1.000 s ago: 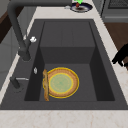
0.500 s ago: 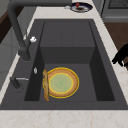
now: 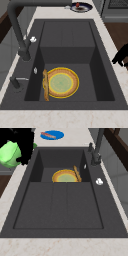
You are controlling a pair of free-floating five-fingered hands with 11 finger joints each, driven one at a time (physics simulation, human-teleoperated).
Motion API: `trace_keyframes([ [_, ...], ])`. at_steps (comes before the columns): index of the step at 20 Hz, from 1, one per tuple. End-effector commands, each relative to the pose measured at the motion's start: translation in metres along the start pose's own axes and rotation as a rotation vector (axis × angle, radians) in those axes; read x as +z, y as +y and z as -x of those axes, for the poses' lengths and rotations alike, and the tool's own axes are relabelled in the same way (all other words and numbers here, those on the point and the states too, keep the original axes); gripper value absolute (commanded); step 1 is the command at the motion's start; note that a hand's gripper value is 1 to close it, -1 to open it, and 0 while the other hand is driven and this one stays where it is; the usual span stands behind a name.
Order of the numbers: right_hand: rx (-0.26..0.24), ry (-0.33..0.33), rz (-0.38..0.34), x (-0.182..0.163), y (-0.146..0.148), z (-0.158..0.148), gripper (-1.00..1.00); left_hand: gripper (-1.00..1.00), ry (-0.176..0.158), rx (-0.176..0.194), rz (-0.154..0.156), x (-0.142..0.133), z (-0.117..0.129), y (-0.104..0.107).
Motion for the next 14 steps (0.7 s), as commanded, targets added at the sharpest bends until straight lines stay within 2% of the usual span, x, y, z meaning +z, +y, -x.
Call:
trace_keyframes([
  [1,-0.03,-0.014,-0.003,0.005,0.001,0.027,1.0,0.0,0.0,0.0,0.0,0.0,0.0,0.0],
  [14,-0.053,-0.026,-0.01,0.015,0.011,0.121,1.0,0.0,0.0,0.0,0.0,0.0,0.0,0.0],
])
